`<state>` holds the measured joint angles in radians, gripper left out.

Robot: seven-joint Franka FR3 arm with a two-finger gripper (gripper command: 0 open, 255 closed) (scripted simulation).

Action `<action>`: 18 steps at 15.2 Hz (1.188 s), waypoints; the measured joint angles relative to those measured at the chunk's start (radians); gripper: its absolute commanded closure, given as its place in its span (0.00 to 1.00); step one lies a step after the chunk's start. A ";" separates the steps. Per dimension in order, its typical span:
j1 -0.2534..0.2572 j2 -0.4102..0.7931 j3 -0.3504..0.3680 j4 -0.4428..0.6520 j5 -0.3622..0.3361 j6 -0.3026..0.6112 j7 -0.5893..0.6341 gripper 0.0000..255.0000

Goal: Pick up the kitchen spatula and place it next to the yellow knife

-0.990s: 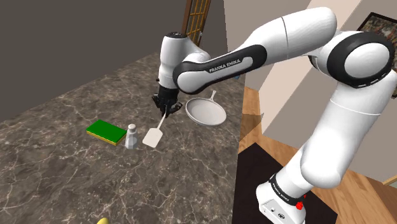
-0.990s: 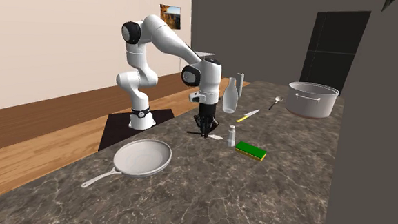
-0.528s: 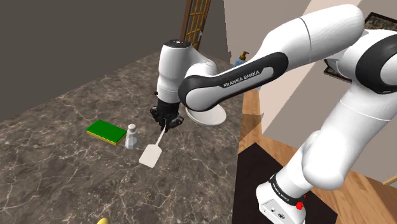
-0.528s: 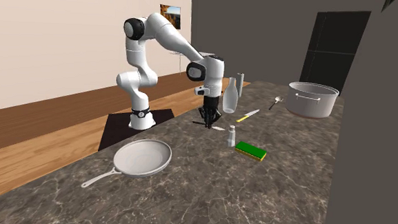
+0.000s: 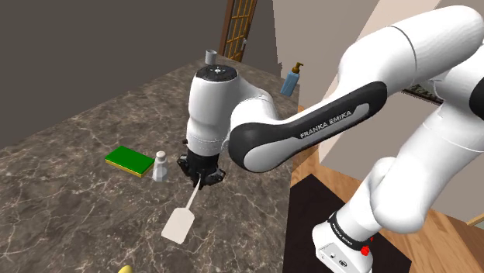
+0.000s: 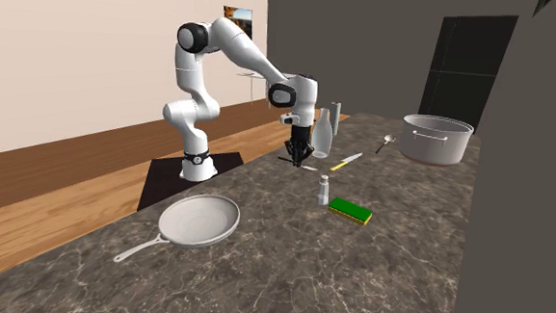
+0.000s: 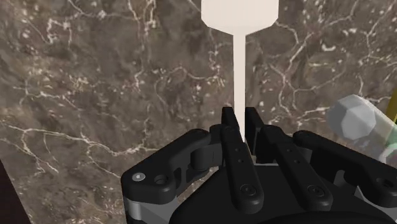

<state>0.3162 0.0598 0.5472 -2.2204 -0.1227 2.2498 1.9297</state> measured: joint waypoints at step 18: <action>0.258 0.102 0.187 0.100 -0.072 -0.062 0.481 1.00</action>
<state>0.5744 0.1617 0.7345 -2.1200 -0.1943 2.1876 2.4103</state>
